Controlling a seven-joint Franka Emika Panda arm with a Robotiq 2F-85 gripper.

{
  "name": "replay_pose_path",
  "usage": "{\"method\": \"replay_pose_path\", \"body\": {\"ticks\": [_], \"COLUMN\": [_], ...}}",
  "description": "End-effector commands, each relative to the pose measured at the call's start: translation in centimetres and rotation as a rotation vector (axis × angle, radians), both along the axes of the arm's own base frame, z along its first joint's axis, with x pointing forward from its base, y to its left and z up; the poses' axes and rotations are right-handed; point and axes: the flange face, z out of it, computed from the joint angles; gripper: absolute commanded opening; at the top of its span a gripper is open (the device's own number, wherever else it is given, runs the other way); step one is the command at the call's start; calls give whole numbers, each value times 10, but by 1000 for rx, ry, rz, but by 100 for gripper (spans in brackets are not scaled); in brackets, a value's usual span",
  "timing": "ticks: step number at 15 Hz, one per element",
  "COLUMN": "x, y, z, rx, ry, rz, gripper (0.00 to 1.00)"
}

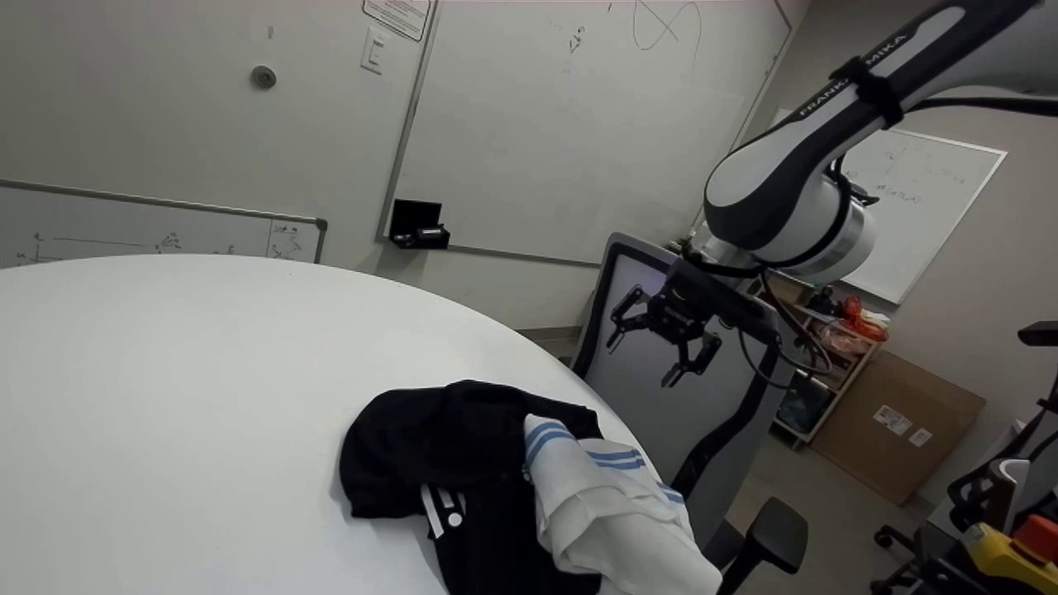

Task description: Pick up the black shirt on the table and put it on the chair

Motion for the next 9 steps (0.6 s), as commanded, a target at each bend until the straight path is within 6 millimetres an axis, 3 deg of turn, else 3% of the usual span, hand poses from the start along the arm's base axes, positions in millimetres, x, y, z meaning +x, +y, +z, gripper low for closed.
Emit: {"method": "replay_pose_path", "body": {"ticks": [1, 9], "x": [26, 34], "y": [10, 31], "z": [-20, -67], "rx": [21, 28], "ry": [25, 85], "rz": [-40, -50], "gripper": [100, 100]}}
